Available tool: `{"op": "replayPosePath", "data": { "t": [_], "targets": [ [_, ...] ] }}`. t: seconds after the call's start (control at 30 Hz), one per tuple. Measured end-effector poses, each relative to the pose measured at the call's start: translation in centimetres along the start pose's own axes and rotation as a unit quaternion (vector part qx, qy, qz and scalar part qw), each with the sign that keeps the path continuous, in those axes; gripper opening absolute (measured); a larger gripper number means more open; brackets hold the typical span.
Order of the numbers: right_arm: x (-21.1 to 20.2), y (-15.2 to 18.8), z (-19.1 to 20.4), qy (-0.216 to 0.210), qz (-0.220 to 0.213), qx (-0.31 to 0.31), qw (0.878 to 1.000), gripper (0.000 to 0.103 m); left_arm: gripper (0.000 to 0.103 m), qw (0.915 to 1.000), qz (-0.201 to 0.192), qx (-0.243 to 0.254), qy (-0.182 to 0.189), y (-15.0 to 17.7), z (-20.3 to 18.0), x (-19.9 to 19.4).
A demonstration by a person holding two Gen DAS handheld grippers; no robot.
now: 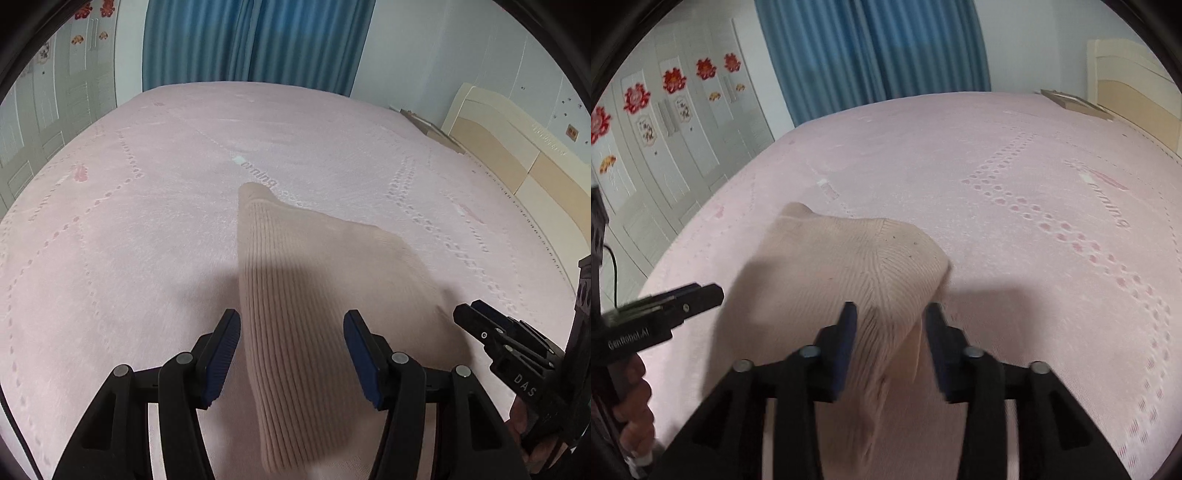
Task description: Fold small clothes
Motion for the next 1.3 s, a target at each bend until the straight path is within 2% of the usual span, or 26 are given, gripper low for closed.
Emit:
{"op": "replayPosePath", "data": {
  "t": [0.07, 0.17, 0.23, 0.37, 0.4, 0.43, 0.53, 0.6, 0.87, 1.3],
  "targets": [
    [-2.2, 0.0, 0.3, 0.005, 0.005, 0.005, 1.0, 0.05, 0.062, 1.0, -0.005, -0.003, -0.003, 0.8, -0.3, -2.4],
    [-6.1, 0.3, 0.7, 0.013, 0.01, 0.012, 1.0, 0.051, 0.064, 0.9998, -0.011, -0.001, -0.018, 2.1, -0.6, -5.9],
    [-8.3, 0.6, 0.9, 0.022, 0.01, 0.012, 1.0, 0.056, 0.066, 0.9995, -0.015, -0.004, -0.028, 3.0, -0.7, -8.1],
    [-13.4, 1.4, 1.3, 0.048, 0.008, -0.006, 0.999, 0.06, 0.068, 0.9986, -0.023, -0.004, -0.047, 4.5, -0.7, -11.9],
    [-14.3, 1.5, 1.5, 0.052, 0.005, -0.009, 0.999, 0.064, 0.068, 0.9985, -0.023, -0.006, -0.048, 4.9, -0.7, -12.7],
    [-15.2, 1.6, 1.5, 0.053, 0.001, -0.01, 0.999, 0.073, 0.068, 0.9985, -0.024, -0.012, -0.048, 5.3, -0.7, -13.6],
    [-18.2, 2.2, 1.7, 0.05, -0.021, -0.003, 0.999, 0.092, 0.071, 0.998, -0.031, -0.019, -0.052, 6.0, -0.8, -15.8],
    [-20.0, 2.6, 1.5, 0.061, -0.03, -0.001, 0.998, 0.098, 0.071, 0.9976, -0.036, -0.023, -0.055, 6.5, -0.7, -16.9],
    [-23.9, 4.0, 0.8, 0.072, -0.032, 0.011, 0.997, 0.098, 0.074, 0.9969, -0.044, -0.02, -0.061, 7.9, -1.5, -19.6],
    [-25.3, 4.4, 0.3, 0.078, -0.033, 0.014, 0.996, 0.098, 0.074, 0.9958, -0.053, -0.01, -0.074, 8.1, -2.2, -20.7]
  ]
}}
Point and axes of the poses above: each gripper's, at about its wrist camera, not at the fingertips, and x roughly the way its jaws point, z to its left, y to its underside, the point moved 10 cm from there along x, roughly the way its jaws point, and after that the axes turned 1 degree about -z, right-handed, at the moved point
